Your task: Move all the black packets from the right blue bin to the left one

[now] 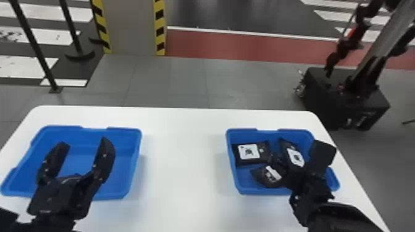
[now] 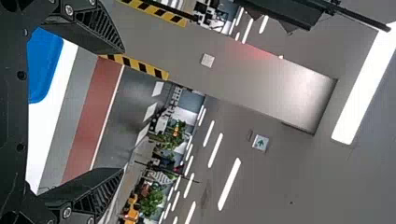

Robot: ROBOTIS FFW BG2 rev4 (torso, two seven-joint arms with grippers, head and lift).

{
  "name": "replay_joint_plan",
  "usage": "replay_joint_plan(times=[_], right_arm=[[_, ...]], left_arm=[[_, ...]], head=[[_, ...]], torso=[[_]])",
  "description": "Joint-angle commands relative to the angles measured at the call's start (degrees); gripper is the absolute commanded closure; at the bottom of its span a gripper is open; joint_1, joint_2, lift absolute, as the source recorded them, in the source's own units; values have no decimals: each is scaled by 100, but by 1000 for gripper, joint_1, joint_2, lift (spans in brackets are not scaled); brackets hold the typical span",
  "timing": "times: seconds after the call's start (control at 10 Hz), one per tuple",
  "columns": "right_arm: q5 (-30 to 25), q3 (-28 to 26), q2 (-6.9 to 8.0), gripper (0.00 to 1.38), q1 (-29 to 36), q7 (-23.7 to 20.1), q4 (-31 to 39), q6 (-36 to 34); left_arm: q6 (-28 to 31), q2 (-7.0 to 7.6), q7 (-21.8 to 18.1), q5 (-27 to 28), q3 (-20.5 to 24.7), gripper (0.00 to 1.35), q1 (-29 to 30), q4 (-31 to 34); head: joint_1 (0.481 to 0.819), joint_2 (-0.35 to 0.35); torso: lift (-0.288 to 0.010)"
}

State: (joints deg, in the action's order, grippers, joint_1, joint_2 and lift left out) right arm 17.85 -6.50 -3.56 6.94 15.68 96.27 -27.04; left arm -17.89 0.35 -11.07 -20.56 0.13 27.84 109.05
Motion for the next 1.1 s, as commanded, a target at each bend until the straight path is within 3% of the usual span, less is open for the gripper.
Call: replay_joint_plan(times=[0.0,0.4,0.6,0.7,1.0], right_arm=[[-19,0,-48,171,-47,40,-57,-164],[236,9,-329,251,-385,-74,-395,-684],[254,9,-382,271,-427,-83,-395,-811],[271,9,-391,346,-441,-109,-311,-825],[69,0,-426,415,-370,22,280,-1120]], left_arm=[[31,0,0,8,5,128,14,0],[87,0,0,35,5,130,43,0],[101,-9,0,35,13,130,71,0],[144,-9,0,26,13,130,85,0],[228,-27,0,-9,22,130,99,-28]], head=[[695,-129],[695,-137],[695,-141],[695,-143],[695,-143]], torso=[[-110],[-110],[-110],[-110],[-110]])
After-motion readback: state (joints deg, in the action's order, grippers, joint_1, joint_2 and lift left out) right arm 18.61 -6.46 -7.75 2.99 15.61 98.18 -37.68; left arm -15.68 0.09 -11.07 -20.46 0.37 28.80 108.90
